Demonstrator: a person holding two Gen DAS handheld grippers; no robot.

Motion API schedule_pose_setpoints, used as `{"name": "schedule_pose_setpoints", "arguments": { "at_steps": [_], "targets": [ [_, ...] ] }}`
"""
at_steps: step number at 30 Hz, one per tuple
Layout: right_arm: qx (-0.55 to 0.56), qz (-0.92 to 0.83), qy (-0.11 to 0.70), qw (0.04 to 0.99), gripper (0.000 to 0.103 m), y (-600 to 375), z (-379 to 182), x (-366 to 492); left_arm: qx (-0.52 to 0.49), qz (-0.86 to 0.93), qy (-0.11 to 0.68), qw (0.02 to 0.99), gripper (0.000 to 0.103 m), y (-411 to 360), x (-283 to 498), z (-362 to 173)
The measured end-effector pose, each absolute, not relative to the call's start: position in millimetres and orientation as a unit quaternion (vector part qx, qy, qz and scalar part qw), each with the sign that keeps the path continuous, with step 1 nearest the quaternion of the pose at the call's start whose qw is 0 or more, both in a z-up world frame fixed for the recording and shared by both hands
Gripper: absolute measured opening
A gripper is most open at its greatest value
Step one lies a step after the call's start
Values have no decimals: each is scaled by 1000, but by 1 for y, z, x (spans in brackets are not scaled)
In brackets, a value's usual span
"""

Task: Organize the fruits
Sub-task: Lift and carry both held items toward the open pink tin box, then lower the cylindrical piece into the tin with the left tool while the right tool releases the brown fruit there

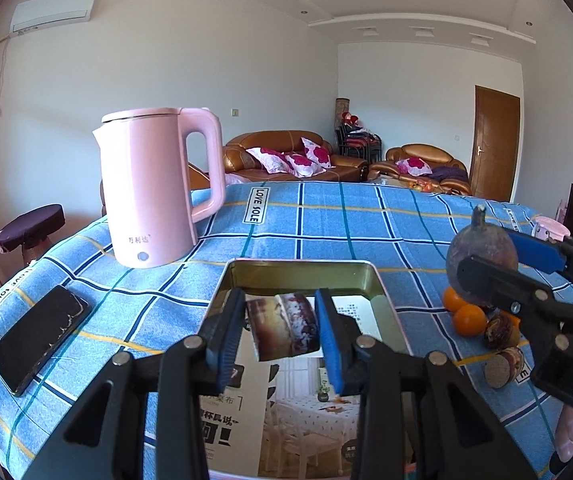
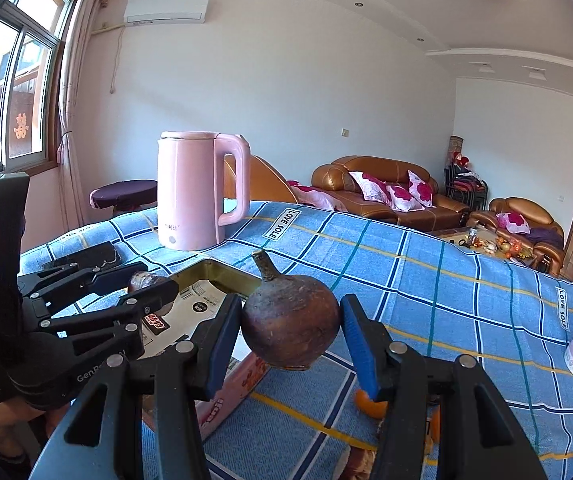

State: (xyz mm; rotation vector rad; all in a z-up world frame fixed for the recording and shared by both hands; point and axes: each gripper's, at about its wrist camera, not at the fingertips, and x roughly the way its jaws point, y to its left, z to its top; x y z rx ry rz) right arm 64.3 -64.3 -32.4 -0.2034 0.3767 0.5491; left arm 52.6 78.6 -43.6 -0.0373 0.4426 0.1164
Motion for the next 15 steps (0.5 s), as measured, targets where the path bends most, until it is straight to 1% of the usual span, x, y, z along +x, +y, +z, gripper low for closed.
{"name": "schedule_pose_setpoints", "arguments": {
  "at_steps": [15],
  "targets": [
    [-98,288,212,929,53,-36,-50,79,-19,59,245,968,38,92,71,-48]
  ]
}}
